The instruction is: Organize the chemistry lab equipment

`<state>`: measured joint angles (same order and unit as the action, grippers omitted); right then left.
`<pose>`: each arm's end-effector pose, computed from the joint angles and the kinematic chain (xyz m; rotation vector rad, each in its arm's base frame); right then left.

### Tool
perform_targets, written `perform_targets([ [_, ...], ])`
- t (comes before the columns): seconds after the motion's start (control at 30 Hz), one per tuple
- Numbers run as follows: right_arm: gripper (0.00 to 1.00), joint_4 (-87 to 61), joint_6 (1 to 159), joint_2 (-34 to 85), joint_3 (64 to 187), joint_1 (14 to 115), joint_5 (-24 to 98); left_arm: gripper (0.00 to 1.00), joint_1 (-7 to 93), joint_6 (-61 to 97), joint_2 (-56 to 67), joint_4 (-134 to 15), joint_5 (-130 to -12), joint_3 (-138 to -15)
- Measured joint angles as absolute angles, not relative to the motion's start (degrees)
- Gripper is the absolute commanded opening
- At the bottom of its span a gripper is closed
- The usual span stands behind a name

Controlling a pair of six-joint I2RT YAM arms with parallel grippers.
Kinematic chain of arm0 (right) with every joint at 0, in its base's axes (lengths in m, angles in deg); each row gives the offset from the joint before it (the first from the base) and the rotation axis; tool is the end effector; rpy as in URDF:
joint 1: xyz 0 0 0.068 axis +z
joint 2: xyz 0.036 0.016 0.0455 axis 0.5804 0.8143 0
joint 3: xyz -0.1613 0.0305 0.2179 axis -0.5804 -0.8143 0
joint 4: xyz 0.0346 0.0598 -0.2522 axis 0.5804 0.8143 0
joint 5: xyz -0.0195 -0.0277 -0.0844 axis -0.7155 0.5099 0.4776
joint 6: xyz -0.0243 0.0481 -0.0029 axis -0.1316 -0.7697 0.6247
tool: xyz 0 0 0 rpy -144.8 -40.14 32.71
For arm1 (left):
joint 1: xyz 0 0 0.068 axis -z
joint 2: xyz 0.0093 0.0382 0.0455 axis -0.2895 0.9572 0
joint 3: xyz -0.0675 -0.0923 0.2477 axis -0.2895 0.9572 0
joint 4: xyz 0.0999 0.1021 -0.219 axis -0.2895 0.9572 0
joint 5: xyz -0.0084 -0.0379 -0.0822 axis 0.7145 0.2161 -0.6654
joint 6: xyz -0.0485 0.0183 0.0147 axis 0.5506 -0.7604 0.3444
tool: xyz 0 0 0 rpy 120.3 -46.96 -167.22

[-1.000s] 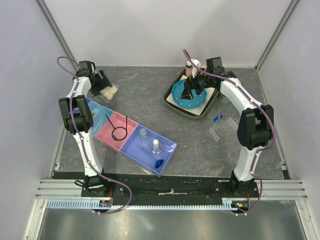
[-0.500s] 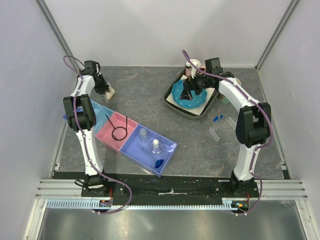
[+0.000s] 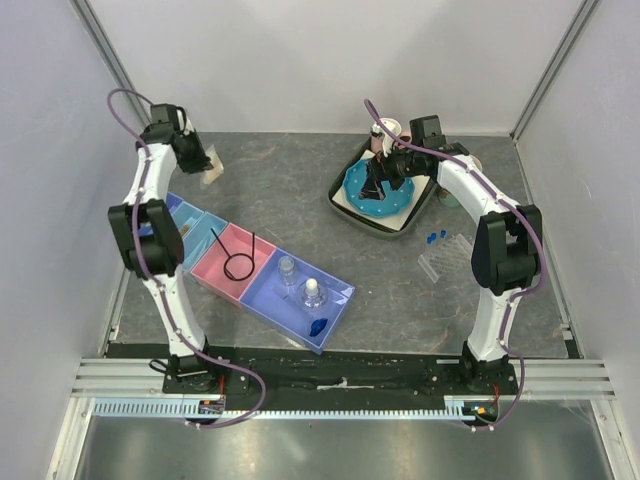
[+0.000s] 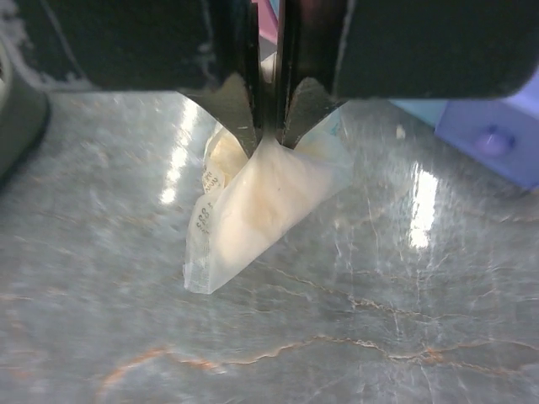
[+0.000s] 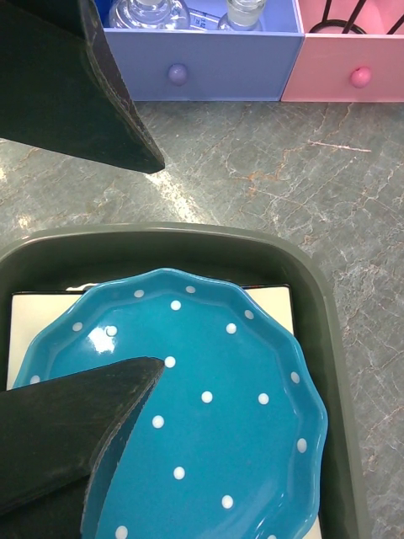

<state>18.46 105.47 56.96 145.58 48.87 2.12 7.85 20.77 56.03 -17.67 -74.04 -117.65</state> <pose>0.4224 0.1254 0.2697 -0.9483 2.0782 0.8385 0.4880 0.0700 0.2474 -0.4276 2.4459 -0.2925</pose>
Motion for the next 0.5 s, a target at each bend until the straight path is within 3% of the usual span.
perform_targets([
  [0.33, 0.98, 18.46, 105.44, 56.94, 145.58, 48.87, 1.55, 0.14, 2.19, 19.81, 23.81, -25.54, -75.22, -91.64],
  [0.5, 0.98, 18.43, 105.47, 56.96, 145.58, 48.87, 0.83, 0.14, -6.38, 19.81, 16.88, -28.38, -76.22, -78.76],
])
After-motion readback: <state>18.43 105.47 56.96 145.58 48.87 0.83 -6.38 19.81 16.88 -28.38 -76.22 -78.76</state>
